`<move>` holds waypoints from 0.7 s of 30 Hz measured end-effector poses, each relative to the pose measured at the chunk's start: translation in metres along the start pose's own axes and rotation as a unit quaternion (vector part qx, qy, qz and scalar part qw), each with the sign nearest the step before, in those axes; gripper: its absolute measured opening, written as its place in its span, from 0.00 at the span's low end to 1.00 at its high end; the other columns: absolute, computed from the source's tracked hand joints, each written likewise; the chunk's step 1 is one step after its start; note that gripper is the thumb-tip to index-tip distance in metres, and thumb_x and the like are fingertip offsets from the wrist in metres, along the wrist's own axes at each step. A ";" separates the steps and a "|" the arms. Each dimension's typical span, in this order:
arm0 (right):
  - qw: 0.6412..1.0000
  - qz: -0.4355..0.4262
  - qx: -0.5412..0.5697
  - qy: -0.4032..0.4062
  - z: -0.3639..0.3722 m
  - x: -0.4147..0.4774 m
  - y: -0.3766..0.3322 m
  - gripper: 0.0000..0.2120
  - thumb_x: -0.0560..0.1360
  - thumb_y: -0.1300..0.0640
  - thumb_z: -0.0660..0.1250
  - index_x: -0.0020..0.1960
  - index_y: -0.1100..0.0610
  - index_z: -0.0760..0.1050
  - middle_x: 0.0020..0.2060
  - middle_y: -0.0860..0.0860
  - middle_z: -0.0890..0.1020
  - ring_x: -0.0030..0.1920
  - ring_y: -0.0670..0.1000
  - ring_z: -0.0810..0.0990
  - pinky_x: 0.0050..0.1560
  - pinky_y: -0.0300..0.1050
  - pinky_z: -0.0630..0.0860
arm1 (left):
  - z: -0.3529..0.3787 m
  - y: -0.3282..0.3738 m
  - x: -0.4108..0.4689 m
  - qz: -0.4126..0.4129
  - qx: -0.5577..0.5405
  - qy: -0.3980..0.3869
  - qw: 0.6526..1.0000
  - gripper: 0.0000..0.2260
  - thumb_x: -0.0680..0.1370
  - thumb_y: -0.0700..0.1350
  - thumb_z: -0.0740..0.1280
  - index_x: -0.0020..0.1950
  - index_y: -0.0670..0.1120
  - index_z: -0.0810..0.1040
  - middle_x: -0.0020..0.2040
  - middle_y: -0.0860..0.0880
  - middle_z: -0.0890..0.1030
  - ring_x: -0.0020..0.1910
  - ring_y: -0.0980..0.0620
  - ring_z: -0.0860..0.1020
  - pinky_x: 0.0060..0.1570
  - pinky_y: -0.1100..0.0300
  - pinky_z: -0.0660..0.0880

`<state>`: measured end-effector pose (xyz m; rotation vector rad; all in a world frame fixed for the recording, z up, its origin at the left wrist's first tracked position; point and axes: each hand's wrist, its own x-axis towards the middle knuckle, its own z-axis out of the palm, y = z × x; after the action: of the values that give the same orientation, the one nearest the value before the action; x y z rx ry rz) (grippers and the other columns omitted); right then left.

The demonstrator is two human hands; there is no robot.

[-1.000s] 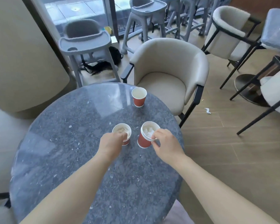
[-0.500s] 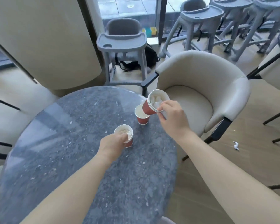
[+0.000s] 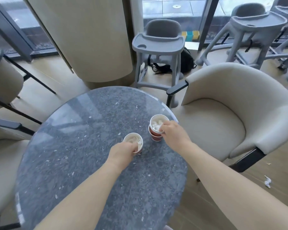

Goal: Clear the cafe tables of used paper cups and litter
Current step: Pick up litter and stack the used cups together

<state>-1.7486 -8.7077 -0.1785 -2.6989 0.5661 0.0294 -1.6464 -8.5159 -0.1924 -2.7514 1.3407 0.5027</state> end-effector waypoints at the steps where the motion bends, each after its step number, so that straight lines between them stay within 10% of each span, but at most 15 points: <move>1: 1.000 -0.002 -0.004 -0.014 0.004 -0.002 0.000 0.09 0.75 0.64 0.60 0.51 0.61 0.76 0.53 0.54 0.77 0.56 0.56 0.70 0.51 0.53 0.73 | 0.001 -0.002 -0.002 -0.001 -0.001 -0.002 1.000 0.08 0.75 0.41 0.62 0.51 0.51 0.75 0.46 0.46 0.79 0.45 0.42 0.76 0.40 0.56 0.70; 21: 0.995 0.064 0.001 -0.071 0.062 -0.141 -0.092 0.08 0.75 0.64 0.60 0.51 0.59 0.76 0.52 0.53 0.78 0.54 0.56 0.72 0.51 0.52 0.74 | 0.025 -0.034 -0.096 0.148 0.003 -0.025 0.989 0.07 0.76 0.42 0.61 0.52 0.50 0.74 0.43 0.49 0.75 0.42 0.47 0.70 0.39 0.59 0.66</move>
<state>-1.8388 -8.5529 -0.1896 -2.6289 0.6931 0.2536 -1.6825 -8.4172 -0.1901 -2.5261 1.7438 0.5756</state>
